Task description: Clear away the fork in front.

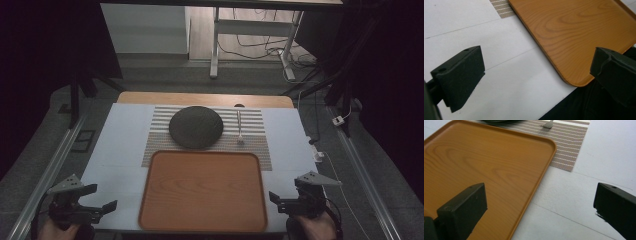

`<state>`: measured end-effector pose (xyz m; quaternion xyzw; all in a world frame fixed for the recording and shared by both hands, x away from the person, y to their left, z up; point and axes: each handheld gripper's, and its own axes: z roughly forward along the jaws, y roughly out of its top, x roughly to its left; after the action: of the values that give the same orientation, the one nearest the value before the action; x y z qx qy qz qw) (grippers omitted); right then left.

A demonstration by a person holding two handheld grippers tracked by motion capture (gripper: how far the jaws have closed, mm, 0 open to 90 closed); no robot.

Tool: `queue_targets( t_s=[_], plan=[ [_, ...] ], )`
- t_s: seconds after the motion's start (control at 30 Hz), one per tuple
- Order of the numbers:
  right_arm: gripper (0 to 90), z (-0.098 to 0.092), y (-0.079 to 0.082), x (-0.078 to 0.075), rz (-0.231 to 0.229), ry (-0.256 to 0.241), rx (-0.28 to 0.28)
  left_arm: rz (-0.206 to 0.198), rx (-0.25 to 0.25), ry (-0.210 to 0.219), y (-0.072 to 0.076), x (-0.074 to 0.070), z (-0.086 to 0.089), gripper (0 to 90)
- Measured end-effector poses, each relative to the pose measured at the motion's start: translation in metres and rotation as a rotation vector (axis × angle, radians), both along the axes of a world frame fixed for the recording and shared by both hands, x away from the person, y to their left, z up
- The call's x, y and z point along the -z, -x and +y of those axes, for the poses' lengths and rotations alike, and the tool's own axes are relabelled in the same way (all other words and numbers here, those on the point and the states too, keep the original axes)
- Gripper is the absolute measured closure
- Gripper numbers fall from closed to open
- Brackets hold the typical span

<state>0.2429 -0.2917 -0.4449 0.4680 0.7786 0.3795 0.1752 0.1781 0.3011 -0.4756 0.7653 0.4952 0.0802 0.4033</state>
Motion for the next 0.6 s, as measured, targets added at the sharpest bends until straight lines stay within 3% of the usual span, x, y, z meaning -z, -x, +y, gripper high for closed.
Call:
queue_targets(
  t_s=[0.23,0.6],
  plan=[
    [0.0,0.0018,0.0007,-0.0001,-0.003,0.024,-0.001,0.000,0.004,-0.011,-0.0001,-0.0001,-0.0009,0.0],
    [0.0,0.0025,-0.0007,0.0001,0.008,0.021,-0.015,0.001,0.010,-0.026,-0.0002,-0.0003,-0.0030,0.0]
  ],
)
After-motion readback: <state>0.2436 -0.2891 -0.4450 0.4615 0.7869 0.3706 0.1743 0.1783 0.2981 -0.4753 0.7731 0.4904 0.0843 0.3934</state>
